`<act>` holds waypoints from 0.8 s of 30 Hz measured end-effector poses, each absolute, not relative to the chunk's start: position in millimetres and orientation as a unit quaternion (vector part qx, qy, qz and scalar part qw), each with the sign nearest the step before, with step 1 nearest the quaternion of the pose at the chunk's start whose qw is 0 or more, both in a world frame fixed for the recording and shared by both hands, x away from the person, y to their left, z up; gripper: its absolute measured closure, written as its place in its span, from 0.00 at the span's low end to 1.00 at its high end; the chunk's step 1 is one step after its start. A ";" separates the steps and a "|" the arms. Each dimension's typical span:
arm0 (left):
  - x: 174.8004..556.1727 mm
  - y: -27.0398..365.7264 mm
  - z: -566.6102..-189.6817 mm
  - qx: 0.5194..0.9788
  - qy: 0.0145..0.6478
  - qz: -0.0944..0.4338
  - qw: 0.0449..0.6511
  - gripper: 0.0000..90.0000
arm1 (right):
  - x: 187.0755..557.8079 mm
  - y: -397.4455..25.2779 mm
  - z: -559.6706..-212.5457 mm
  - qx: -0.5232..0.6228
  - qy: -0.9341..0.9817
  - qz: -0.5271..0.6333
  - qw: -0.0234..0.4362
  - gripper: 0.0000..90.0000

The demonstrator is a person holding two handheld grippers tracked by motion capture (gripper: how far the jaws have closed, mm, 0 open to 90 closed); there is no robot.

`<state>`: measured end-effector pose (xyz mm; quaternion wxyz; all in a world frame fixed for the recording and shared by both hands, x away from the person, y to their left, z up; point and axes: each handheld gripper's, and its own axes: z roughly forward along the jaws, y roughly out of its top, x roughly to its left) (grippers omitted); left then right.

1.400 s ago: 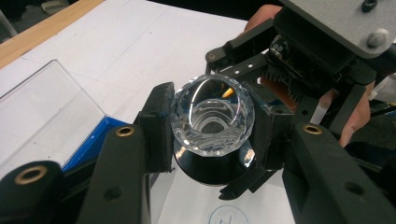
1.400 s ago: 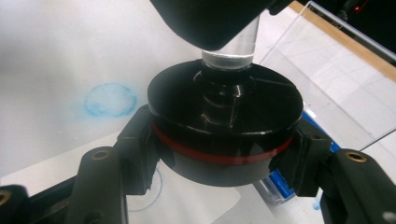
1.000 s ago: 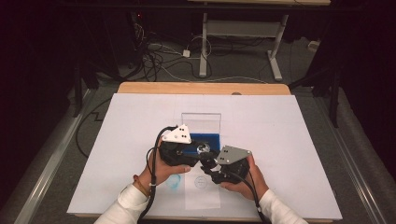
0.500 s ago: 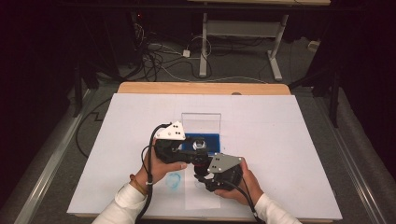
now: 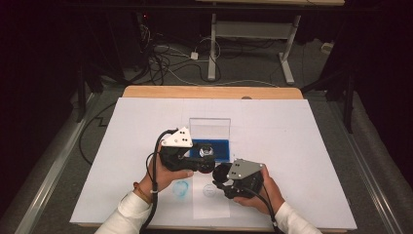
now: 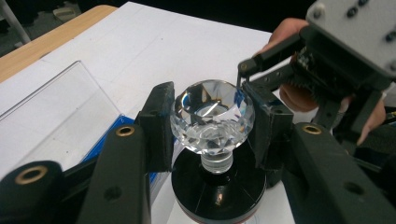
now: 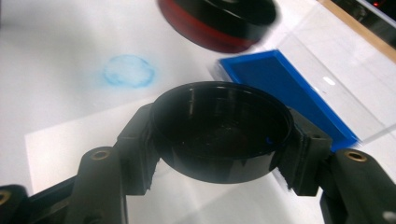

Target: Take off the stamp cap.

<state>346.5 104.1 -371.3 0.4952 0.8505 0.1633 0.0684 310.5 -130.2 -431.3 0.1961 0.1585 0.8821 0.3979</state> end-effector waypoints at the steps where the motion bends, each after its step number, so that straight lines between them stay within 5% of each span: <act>1: 346.3 104.0 -371.2 0.852 0.162 0.069 0.493 0.61 | 310.7 -134.9 -429.4 0.165 0.880 0.398 0.199 0.43; 24: 350.3 125.8 -368.4 0.851 0.190 0.109 0.477 0.61 | 293.2 -207.6 -413.1 0.234 0.840 0.417 0.256 0.43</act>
